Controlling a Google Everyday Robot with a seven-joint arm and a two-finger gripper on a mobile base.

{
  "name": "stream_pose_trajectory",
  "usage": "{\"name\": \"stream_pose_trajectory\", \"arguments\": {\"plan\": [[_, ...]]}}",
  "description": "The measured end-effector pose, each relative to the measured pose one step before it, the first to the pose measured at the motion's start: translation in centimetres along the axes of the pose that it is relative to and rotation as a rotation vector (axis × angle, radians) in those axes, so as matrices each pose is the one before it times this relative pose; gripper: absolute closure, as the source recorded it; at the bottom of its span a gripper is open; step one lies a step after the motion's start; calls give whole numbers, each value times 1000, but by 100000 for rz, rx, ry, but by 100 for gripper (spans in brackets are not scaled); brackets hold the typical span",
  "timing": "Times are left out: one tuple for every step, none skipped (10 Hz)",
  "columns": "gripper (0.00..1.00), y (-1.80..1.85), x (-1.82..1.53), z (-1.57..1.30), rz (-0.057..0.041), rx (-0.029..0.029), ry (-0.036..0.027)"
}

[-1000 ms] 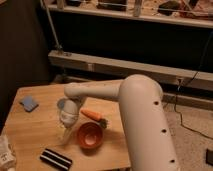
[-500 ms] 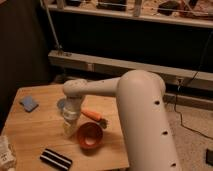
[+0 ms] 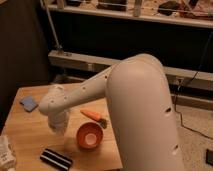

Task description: Push the eraser across the table

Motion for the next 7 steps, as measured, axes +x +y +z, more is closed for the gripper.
{"name": "stream_pose_trajectory", "arguments": {"plan": [[100,860,-57,-239,378,3239,34],[100,658,-113,-52,805,1714,400],[100,552,-81,61,1754,1772,804],[100,450,-153,96,1559,1197,579],[100,309,-85,209,1098,600,455],[100,288,-65,331,582,376,341],[100,402,-23,530,593,395,618]]}}
